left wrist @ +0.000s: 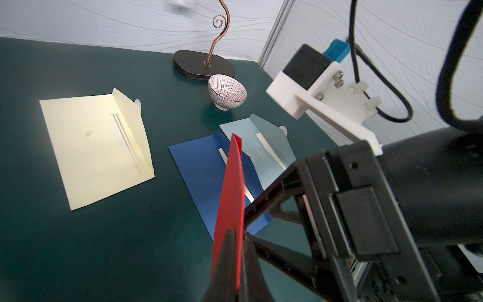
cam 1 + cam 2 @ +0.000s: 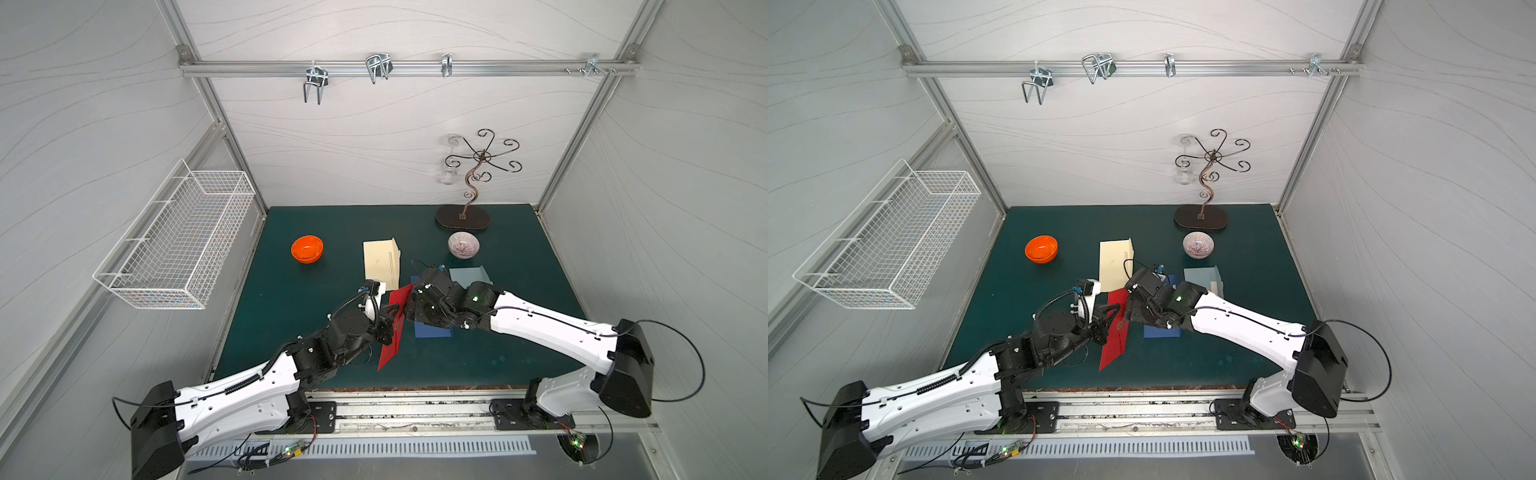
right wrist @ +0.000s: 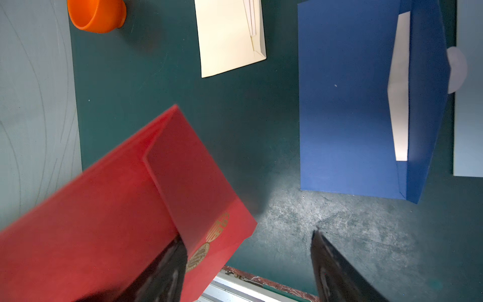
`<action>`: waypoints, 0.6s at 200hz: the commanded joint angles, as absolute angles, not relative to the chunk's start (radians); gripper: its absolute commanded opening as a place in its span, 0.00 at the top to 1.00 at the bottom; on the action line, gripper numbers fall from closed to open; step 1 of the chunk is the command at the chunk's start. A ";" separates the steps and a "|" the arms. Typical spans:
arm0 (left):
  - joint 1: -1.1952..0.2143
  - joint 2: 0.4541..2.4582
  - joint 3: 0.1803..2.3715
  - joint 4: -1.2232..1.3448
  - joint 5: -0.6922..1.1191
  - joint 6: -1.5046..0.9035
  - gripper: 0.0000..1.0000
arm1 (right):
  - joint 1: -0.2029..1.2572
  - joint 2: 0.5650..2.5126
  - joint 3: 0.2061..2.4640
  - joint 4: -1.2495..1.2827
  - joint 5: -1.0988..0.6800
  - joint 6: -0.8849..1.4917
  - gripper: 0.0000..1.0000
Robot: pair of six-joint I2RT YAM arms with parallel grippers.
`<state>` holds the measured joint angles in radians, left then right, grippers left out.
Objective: Open the envelope
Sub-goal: Open the envelope flap on the envelope.
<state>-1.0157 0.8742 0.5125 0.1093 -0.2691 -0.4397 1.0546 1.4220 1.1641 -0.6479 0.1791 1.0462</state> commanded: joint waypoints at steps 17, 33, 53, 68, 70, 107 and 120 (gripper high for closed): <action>-1.021 0.859 0.537 0.165 -0.263 -0.428 1.00 | 1.054 1.440 1.181 -0.729 0.234 1.060 0.25; -1.020 0.857 0.537 0.161 -0.265 -0.428 1.00 | 1.054 1.435 1.183 -0.723 0.226 1.057 0.25; -1.020 0.854 0.535 0.161 -0.267 -0.429 1.00 | 1.054 1.422 1.175 -0.695 0.200 1.051 0.25; -1.020 0.855 0.535 0.164 -0.264 -0.426 1.00 | 1.054 1.414 1.167 -0.672 0.185 1.051 0.25; -1.020 0.856 0.534 0.164 -0.264 -0.427 1.00 | 1.054 1.413 1.166 -0.668 0.180 1.051 0.25; -1.020 0.854 0.533 0.169 -0.256 -0.428 1.00 | 1.054 1.405 1.152 -0.621 0.142 1.045 0.25; -1.020 0.852 0.532 0.173 -0.254 -0.428 1.00 | 1.054 1.413 1.154 -0.639 0.157 1.053 0.25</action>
<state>-1.0157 0.8722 0.5125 0.1093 -0.2691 -0.4397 1.0554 1.4239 1.1618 -0.6357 0.1535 1.0481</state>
